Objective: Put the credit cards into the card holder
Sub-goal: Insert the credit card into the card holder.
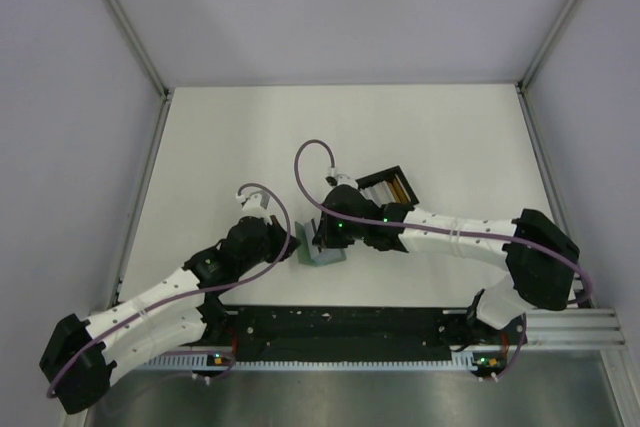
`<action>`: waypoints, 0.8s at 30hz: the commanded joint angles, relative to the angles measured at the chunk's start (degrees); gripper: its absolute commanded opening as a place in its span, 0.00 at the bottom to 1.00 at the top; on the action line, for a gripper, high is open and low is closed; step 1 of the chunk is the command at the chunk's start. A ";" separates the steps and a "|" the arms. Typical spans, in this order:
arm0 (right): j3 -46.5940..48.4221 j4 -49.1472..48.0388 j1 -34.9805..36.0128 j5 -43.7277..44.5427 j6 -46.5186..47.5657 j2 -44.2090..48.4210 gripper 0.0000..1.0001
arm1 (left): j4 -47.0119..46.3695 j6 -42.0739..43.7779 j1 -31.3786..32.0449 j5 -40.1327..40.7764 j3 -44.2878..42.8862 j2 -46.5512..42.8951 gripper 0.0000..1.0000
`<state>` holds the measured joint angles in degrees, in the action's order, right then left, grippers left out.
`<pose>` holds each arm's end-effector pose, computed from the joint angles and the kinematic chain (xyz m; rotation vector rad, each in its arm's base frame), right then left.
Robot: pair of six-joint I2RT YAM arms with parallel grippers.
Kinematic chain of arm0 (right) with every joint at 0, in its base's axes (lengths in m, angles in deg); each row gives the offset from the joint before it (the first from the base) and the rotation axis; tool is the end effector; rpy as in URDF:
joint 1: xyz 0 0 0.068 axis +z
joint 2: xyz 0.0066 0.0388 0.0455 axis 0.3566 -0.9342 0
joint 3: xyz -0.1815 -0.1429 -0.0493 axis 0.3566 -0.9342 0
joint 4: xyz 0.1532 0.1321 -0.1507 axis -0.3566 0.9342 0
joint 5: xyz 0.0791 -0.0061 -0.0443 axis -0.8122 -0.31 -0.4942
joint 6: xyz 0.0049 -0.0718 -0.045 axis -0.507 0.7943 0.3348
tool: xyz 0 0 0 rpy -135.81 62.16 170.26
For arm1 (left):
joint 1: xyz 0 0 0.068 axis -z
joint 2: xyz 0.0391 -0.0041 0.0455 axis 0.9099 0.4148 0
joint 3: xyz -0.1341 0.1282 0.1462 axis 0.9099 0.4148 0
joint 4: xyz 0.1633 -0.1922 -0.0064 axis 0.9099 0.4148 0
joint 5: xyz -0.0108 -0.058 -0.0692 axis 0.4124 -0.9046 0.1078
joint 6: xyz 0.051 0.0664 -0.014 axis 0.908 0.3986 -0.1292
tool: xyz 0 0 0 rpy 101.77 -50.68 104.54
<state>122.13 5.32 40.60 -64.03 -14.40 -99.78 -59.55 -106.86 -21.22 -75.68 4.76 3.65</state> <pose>0.1708 0.3055 0.1702 -0.1647 2.5099 0.8702 0.1645 -0.1479 0.1486 -0.1733 2.2460 -0.8050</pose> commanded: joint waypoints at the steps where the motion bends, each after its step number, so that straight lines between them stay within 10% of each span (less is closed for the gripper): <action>1: 2.58 0.17 0.91 1.78 0.96 -0.89 0.00 | -1.75 0.21 -0.15 0.88 -0.05 -0.72 0.00; 24: 1.52 -1.33 0.82 1.34 6.41 2.54 0.00 | 1.32 1.70 -0.15 0.88 -0.30 -2.48 0.00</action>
<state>122.72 4.38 40.73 -63.95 -8.54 -96.31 -58.44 -107.27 -21.24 -73.21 9.22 2.55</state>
